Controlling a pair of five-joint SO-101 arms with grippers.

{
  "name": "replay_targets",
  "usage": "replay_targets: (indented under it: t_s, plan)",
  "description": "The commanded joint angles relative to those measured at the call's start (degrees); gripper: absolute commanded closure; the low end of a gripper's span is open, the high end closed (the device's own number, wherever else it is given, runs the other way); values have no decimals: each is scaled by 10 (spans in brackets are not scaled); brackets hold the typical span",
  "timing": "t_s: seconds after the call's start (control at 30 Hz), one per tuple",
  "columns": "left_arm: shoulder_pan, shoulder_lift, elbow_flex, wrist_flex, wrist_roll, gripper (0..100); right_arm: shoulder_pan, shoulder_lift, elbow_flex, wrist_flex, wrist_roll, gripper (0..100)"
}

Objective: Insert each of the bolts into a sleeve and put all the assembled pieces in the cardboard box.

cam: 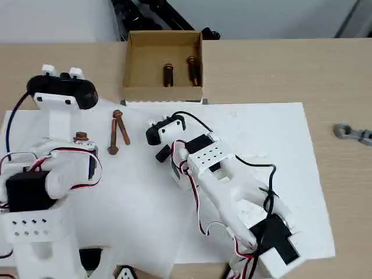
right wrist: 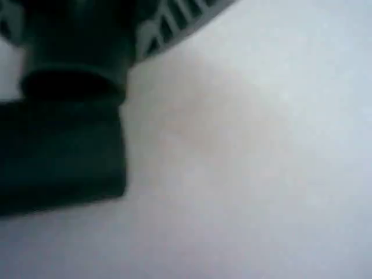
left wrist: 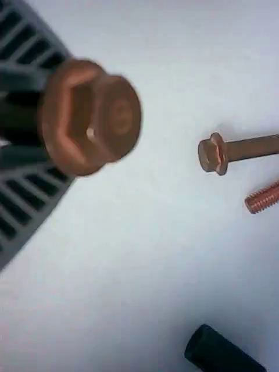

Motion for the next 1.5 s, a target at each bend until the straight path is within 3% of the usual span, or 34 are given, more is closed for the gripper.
replay_targets:
  t_s: [0.0,0.2,0.6,0.77,0.97,1.3,1.47]
  plan:
    - [-4,-17,-2,-12,3,994,-9,0,-11,1,-5,988]
    - [-4,-18,-2,-12,3,994,-7,-44,-11,14,-5,988]
    - [-1,-18,-2,-18,3,994,-7,-372,-8,188,-5,988]
    - [-1,-18,-2,-21,3,994,-9,-504,-8,204,-15,988]
    - [0,-18,-4,-67,57,994,-9,-636,11,138,-62,988]
    - [0,-18,-6,-151,113,994,-10,-837,234,-36,-70,988]
    - [0,-18,-6,-219,156,994,-9,-904,294,-86,-142,988]
